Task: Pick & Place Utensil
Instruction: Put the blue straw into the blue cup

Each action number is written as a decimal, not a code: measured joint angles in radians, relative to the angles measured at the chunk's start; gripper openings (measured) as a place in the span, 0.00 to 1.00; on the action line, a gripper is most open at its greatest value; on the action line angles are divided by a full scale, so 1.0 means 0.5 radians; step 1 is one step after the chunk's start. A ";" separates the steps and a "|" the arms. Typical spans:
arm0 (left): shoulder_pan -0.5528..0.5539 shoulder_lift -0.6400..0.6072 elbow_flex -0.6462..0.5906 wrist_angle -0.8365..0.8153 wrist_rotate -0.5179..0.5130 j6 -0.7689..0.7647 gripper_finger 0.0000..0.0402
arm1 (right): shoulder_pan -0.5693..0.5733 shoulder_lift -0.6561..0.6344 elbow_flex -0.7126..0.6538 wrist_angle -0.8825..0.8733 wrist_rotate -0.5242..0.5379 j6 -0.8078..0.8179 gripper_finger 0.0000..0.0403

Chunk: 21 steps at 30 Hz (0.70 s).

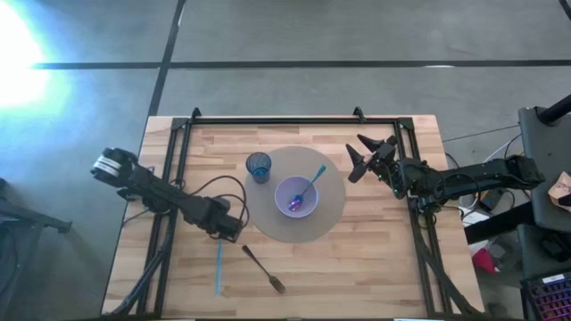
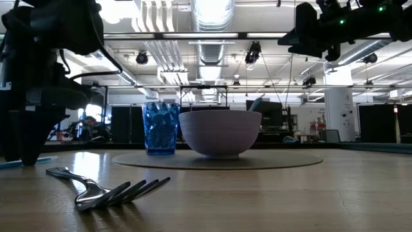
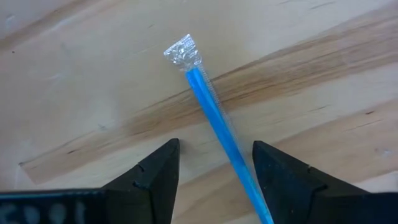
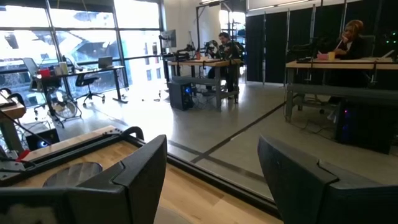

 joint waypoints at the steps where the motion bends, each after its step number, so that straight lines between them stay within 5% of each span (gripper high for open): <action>1: 0.001 0.001 -0.017 0.016 0.008 0.000 0.49 | 0.000 0.000 0.000 0.001 0.000 -0.001 0.61; 21: 0.031 0.003 -0.147 0.118 0.120 0.061 0.20 | 0.000 0.000 0.000 0.004 0.000 -0.037 0.61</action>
